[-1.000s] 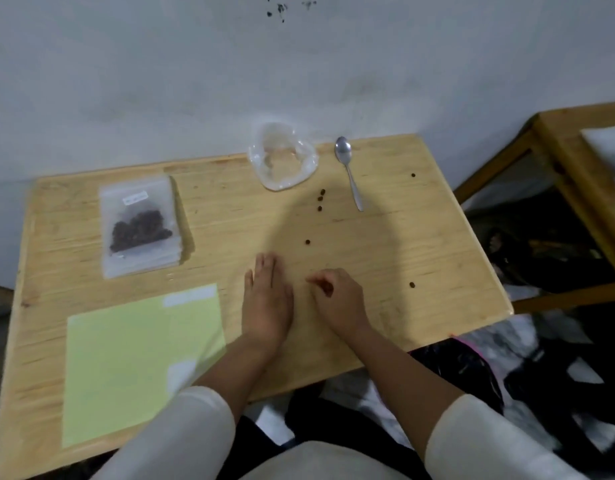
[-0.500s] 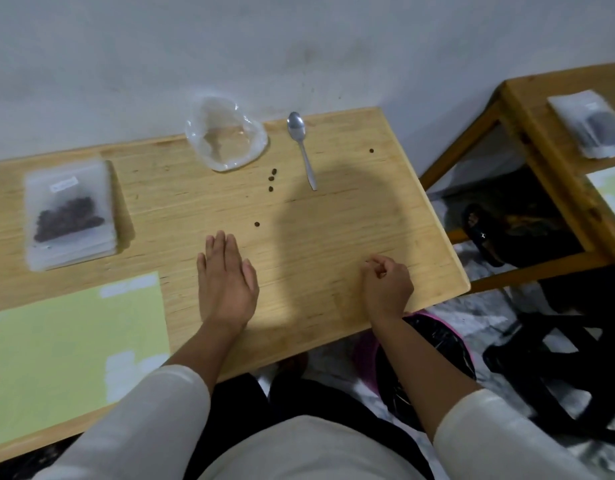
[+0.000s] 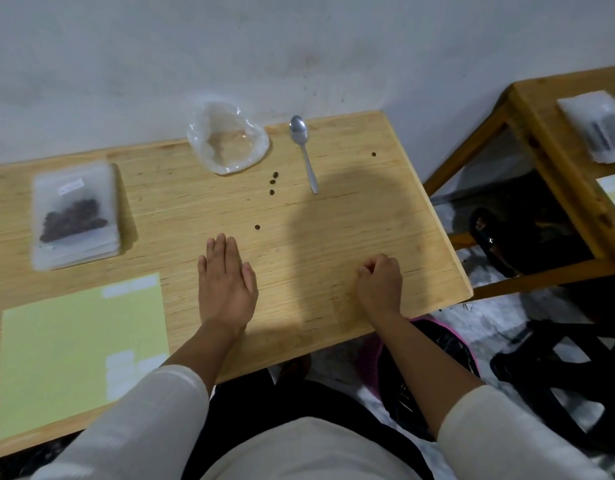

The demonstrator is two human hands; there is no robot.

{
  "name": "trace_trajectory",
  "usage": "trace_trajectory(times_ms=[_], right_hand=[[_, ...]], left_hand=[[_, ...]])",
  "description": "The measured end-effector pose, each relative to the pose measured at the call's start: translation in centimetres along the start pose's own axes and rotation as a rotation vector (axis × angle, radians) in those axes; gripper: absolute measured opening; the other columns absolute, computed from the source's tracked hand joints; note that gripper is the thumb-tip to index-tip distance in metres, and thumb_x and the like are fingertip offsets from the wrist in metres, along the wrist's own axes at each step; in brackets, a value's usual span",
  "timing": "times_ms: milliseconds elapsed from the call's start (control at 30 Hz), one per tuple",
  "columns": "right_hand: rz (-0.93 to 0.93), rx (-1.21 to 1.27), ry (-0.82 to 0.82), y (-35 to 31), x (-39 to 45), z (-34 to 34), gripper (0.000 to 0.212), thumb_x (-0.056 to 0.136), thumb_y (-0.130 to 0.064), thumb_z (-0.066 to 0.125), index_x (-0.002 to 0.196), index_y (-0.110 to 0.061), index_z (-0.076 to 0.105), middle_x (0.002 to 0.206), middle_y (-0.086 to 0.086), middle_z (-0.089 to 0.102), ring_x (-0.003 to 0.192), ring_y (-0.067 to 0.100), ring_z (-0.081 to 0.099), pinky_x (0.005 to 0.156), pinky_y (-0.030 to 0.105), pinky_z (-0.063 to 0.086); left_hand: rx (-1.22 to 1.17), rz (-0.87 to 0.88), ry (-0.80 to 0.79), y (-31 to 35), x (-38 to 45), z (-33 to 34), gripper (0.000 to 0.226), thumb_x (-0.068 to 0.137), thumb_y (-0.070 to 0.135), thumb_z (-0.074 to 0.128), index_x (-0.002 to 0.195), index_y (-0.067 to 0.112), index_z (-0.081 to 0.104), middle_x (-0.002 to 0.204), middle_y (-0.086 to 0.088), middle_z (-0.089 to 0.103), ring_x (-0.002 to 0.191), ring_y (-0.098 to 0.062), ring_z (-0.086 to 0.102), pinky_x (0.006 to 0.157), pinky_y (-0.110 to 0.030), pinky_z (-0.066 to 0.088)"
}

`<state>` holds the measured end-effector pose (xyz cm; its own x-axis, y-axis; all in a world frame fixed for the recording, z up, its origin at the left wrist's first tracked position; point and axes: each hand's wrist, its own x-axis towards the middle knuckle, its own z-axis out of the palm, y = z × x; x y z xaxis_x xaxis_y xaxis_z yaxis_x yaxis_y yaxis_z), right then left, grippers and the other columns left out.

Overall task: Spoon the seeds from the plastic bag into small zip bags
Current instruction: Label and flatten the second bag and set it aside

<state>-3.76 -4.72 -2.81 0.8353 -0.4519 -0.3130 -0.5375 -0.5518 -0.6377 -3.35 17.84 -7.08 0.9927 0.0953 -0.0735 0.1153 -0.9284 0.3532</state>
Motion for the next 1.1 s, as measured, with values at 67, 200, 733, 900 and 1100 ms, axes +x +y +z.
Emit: trace_trajectory(times_ms=[67, 200, 733, 900, 1100], right_hand=[[0.005, 0.113, -0.037, -1.0, -0.1, 0.3, 0.004, 0.089, -0.011, 0.05, 0.092, -0.011, 0.053, 0.097, 0.002, 0.054, 0.084, 0.014, 0.049, 0.075, 0.024, 0.036], [0.069, 0.37, -0.206, -4.5, -0.2, 1.7, 0.01, 0.091, -0.011, 0.047, 0.094, -0.015, 0.055, 0.083, -0.002, 0.057, 0.069, 0.009, 0.051, 0.059, 0.021, 0.04], [-0.396, -0.053, -0.363, -10.6, 3.1, 8.6, 0.026, 0.085, -0.024, 0.064, 0.11, -0.019, 0.069, 0.11, -0.004, 0.07, 0.095, 0.001, 0.06, 0.087, 0.014, 0.039], [-0.411, -0.129, -0.383, -10.9, 3.3, 9.2, 0.023, 0.084, -0.023, 0.066, 0.106, -0.021, 0.071, 0.108, 0.0, 0.071, 0.101, 0.012, 0.062, 0.095, 0.028, 0.045], [-0.486, -0.16, -0.371, -11.1, 3.5, 9.4, 0.017, 0.083, -0.019, 0.066, 0.097, -0.015, 0.073, 0.099, 0.003, 0.073, 0.09, 0.016, 0.065, 0.088, 0.03, 0.049]], left_hand=[[-0.001, 0.009, 0.0, -0.1, 0.0, 0.0, 0.059, 0.096, 0.031, 0.021, 0.146, 0.0, 0.022, 0.155, -0.016, 0.019, 0.145, -0.026, 0.007, 0.118, -0.041, 0.004], [-0.009, 0.009, -0.018, -0.3, 0.3, -0.2, 0.056, 0.099, 0.027, 0.027, 0.147, 0.001, 0.017, 0.156, -0.014, 0.014, 0.145, -0.024, 0.004, 0.119, -0.038, 0.002], [0.033, 0.044, -0.021, -1.2, 5.9, -0.7, 0.059, 0.096, 0.031, 0.021, 0.148, 0.003, 0.015, 0.157, -0.014, 0.013, 0.145, -0.025, 0.005, 0.117, -0.037, 0.002], [-0.028, 0.053, 0.014, -1.4, 5.8, -0.8, 0.059, 0.094, 0.029, 0.029, 0.145, 0.0, 0.025, 0.153, -0.017, 0.024, 0.144, -0.028, 0.016, 0.116, -0.038, 0.007], [-0.051, 0.062, 0.012, -1.6, 5.8, -0.7, 0.057, 0.093, 0.028, 0.03, 0.141, -0.003, 0.034, 0.149, -0.02, 0.032, 0.141, -0.032, 0.025, 0.114, -0.046, 0.02]])
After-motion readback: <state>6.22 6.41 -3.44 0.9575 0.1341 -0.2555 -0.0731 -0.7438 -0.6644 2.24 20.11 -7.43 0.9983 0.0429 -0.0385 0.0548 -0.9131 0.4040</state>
